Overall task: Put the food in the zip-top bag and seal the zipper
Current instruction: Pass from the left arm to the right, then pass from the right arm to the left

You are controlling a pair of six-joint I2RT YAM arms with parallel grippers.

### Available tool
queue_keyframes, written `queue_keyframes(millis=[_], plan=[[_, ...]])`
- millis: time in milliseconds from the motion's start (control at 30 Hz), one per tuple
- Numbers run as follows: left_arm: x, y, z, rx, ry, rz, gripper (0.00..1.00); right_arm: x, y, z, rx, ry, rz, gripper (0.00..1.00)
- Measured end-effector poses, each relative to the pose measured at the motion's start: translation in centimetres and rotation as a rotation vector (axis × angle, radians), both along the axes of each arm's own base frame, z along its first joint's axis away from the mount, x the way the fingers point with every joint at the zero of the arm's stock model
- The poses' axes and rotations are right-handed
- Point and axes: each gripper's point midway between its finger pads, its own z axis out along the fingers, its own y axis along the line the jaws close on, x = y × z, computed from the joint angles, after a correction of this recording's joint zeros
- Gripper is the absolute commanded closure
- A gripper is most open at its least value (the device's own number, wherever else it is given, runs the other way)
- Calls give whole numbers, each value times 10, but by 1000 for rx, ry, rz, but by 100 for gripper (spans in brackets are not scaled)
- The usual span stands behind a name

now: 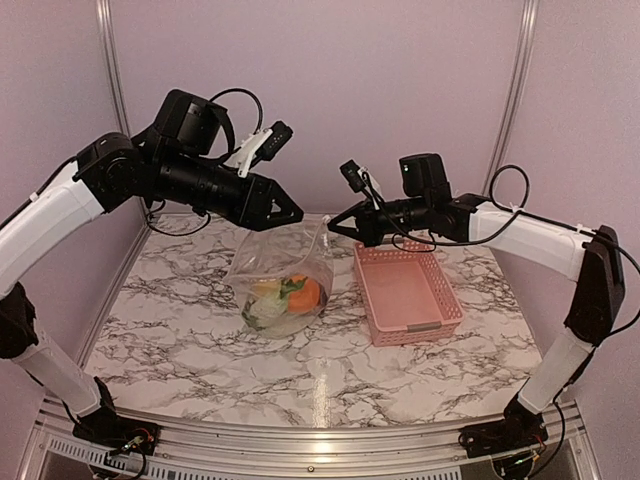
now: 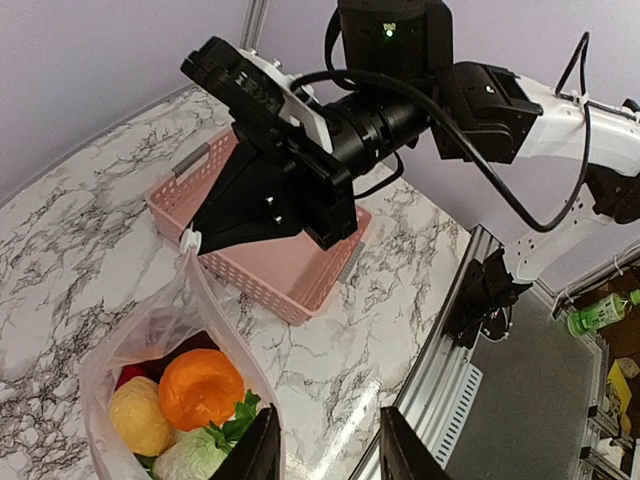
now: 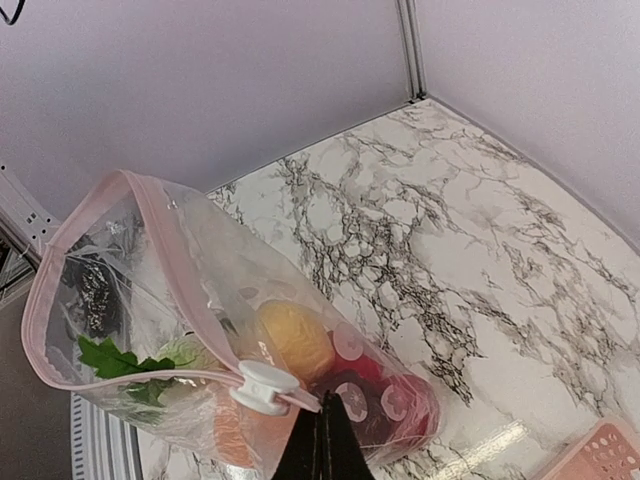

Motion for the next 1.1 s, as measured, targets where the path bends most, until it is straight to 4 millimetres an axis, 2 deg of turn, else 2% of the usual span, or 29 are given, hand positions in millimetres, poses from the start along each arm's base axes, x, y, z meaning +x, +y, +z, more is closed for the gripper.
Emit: queue_keyframes(millis=[67, 167, 367, 533, 633, 767, 867, 967, 1100], plan=[[-19, -7, -14, 41, 16, -34, 60, 0, 0, -1, -1, 2, 0, 100], [-31, -8, -43, 136, 38, -19, 57, 1, 1, -3, -3, 6, 1, 100], [-11, -5, -73, 254, 21, 87, 57, 1, 1, -4, 0, 23, -1, 100], [7, -21, -93, 315, 17, 111, 58, 0, 1, -4, 2, 31, -1, 100], [16, -30, -99, 334, 10, 119, 63, 0, 1, -4, 2, 33, -2, 100], [27, -34, -97, 355, -17, 144, 83, 0, 1, -4, 2, 35, -3, 100], [32, -33, -93, 361, -41, 159, 91, 0, 1, -4, 2, 36, -3, 100], [36, -29, -91, 364, -45, 170, 92, -1, 1, -3, 5, 43, -6, 100], [39, -25, -93, 368, -34, 175, 85, -3, -1, 1, 12, 47, -9, 100]])
